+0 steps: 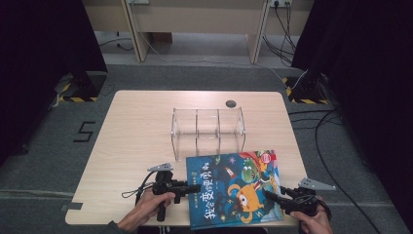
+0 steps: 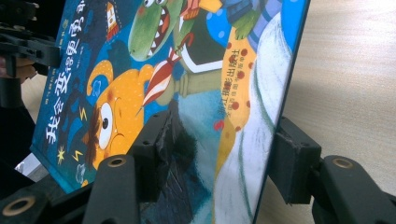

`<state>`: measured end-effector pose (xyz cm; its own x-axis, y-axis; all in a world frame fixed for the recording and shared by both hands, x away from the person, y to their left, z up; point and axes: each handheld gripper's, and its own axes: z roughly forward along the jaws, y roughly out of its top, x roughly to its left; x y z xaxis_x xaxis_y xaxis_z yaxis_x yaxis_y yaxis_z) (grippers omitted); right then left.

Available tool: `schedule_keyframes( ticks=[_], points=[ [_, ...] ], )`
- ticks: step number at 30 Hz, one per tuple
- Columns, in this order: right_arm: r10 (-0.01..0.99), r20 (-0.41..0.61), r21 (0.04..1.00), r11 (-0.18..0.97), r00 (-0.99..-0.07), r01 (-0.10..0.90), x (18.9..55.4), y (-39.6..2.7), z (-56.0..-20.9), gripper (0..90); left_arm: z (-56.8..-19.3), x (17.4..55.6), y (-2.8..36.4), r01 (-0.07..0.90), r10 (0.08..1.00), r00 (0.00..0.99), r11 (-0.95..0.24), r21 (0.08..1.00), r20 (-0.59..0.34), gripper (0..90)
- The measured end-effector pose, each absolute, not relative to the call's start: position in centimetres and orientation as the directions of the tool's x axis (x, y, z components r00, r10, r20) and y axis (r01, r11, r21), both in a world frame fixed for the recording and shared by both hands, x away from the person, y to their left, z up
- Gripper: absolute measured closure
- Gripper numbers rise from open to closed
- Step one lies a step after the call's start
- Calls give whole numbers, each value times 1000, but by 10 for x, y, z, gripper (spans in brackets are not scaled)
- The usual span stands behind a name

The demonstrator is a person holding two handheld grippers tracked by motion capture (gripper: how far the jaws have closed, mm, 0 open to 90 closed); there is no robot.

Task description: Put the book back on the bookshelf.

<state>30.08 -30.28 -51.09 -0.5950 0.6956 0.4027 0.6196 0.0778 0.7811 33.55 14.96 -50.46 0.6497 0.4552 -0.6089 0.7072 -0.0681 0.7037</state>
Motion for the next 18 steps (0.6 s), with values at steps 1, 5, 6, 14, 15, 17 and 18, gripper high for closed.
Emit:
schedule_keyframes(
  ticks=[1,5,6,14,15,17,18],
  points=[
    [697,403,781,76,-594,619,301,-303,-511,458,-504,336,149,701,450,657,-69,710,-605,620],
    [701,411,777,65,-583,626,301,-304,-511,455,-505,341,147,704,443,661,-89,704,-605,615],
    [702,407,779,67,-584,623,301,-305,-511,454,-505,341,147,704,440,663,-93,704,-605,615],
    [708,425,771,44,-565,635,302,-307,-513,443,-506,344,144,724,419,650,-88,684,-634,639],
    [708,425,771,44,-565,635,302,-307,-513,443,-505,345,145,729,409,642,-62,682,-649,639],
    [699,449,764,23,-556,645,302,-307,-513,442,-500,345,147,726,384,644,-36,687,-661,679],
    [696,451,765,21,-558,644,303,-307,-513,442,-495,344,148,720,391,649,-39,693,-652,679]
  ],
)
